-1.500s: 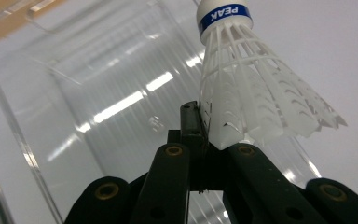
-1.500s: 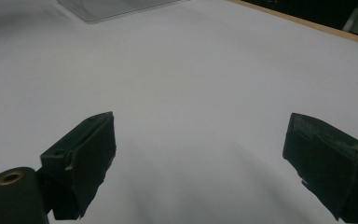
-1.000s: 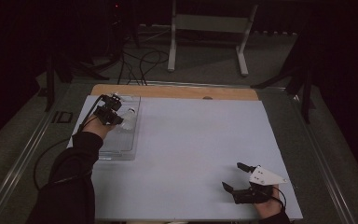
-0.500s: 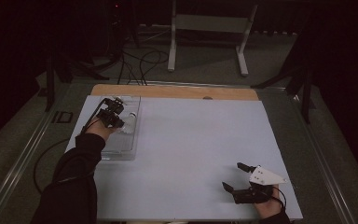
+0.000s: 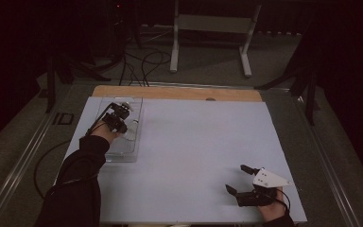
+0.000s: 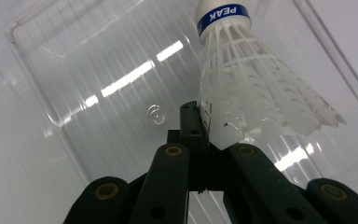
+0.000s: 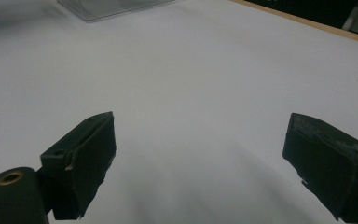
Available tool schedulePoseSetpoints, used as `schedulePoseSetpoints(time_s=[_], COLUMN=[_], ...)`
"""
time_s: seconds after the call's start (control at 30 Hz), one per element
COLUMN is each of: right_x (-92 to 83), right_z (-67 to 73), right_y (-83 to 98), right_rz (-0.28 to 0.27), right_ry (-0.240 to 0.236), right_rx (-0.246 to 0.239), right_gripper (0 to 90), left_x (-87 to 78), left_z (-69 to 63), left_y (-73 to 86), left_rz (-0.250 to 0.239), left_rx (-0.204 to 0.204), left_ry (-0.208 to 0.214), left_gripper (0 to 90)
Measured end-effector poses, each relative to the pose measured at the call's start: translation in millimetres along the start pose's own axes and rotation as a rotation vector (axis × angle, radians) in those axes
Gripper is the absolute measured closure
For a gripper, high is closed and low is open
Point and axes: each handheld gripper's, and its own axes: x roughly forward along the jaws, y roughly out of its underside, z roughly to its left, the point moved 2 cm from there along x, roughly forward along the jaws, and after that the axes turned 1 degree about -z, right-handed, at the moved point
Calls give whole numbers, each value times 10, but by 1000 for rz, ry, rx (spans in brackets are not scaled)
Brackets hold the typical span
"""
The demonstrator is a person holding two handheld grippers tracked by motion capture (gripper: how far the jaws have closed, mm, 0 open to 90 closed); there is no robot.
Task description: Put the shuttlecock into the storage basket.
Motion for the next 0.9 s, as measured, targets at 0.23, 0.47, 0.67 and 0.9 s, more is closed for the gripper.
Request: schedulePoseSetpoints(time_s=[0.23,0.47,0.67,0.9], right_x=[-4,-1,-6,-8], right_z=[4,2,2,4], right_y=[-3,-2,-3,-4], right_rz=[-2,0,1,0], right_ry=[2,2,4,6], right_rx=[2,-1,0,0], right_gripper=[92,91,91,92], left_x=[21,29,-5,-96], left_z=[2,-14,-52,-79], left_y=[-1,18,55,103], left_rz=[15,63,95,101], left_rx=[-15,-10,-2,18], left_ry=[-22,-7,-15,-30], left_gripper=[868,692,453,257])
